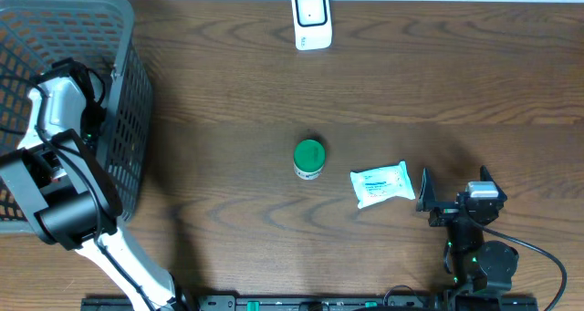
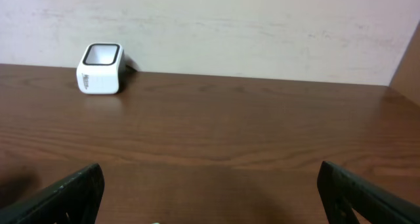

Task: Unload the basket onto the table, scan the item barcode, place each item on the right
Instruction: 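Close the left gripper on the orange tissue box, then lift the box under the scanner and set it left of the jar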

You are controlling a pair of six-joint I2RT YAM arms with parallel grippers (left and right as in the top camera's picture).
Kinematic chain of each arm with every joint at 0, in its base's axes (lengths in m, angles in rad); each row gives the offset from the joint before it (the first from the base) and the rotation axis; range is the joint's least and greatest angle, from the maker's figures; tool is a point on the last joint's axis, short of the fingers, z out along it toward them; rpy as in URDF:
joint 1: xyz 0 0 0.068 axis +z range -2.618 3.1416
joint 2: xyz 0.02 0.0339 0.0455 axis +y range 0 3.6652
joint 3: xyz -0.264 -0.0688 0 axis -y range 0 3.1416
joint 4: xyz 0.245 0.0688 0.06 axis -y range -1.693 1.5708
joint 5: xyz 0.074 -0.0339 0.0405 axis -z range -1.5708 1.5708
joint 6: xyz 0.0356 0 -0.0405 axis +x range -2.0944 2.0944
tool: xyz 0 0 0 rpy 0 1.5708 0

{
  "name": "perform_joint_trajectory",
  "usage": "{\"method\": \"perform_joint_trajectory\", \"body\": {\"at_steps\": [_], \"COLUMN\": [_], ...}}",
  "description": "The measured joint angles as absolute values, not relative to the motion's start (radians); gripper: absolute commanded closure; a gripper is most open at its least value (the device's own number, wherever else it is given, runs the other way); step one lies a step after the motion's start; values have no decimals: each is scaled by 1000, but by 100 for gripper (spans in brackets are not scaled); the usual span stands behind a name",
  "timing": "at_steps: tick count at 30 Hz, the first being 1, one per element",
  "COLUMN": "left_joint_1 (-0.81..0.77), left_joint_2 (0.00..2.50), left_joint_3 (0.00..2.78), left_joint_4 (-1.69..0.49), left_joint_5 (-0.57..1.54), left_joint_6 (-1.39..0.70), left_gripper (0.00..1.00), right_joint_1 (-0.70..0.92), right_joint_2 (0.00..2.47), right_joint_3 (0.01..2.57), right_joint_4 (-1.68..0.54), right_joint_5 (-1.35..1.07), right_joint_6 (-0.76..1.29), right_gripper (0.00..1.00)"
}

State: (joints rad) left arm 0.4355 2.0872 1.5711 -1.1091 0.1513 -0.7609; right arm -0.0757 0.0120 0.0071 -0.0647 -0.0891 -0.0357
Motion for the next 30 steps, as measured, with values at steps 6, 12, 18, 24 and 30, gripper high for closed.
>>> {"method": "perform_joint_trajectory", "body": {"at_steps": [6,12,18,24,30], "left_joint_1": [485,485,344,30,-245], "left_joint_2": [2014,1707,1429,1377,1502], "left_joint_3": [1724,1840,1853,1853,1831], "left_joint_4": [-1212,-1243,-1258,-1266,-1265], "left_joint_5": [140,128,155,158,70], "left_joint_6": [-723,-695,-681,-678,-682], "left_gripper": [34,34,34,34,34], "right_joint_1": [-76,-76,-76,-76,-76], "right_joint_2": [12,12,12,12,12], "right_joint_3": [7,7,7,7,7], "right_joint_4": [-65,-65,-65,-64,-65], "right_joint_5": [-89,-89,-89,-89,-89], "right_joint_6": [-36,-36,-36,-36,-36], "right_gripper": [1,1,1,1,1]}}
